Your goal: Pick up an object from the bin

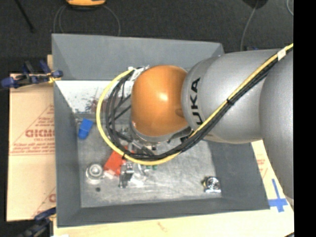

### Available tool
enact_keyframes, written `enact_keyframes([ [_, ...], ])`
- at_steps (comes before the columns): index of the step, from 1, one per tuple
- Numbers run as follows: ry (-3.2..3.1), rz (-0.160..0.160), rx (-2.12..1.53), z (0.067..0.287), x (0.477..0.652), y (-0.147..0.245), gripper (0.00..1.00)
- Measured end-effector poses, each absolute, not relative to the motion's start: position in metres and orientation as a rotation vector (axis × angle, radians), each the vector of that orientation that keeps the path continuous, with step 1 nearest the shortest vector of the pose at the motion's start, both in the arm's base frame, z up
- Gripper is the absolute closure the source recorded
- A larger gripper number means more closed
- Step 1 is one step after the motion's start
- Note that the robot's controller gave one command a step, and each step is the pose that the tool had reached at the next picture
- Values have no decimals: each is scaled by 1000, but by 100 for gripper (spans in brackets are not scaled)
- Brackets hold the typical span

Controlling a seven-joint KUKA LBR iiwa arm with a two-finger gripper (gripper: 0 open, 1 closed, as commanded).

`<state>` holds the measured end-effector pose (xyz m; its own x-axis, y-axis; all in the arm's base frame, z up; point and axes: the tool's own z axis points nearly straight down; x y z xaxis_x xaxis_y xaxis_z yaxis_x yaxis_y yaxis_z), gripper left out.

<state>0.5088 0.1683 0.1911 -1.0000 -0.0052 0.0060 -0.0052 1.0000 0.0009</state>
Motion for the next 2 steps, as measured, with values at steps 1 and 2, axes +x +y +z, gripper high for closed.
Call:
enact_keyframes([
  [1,-3158,-9,76,92,562,154,0],
  [2,-3168,-21,44,77,540,126,0],
])
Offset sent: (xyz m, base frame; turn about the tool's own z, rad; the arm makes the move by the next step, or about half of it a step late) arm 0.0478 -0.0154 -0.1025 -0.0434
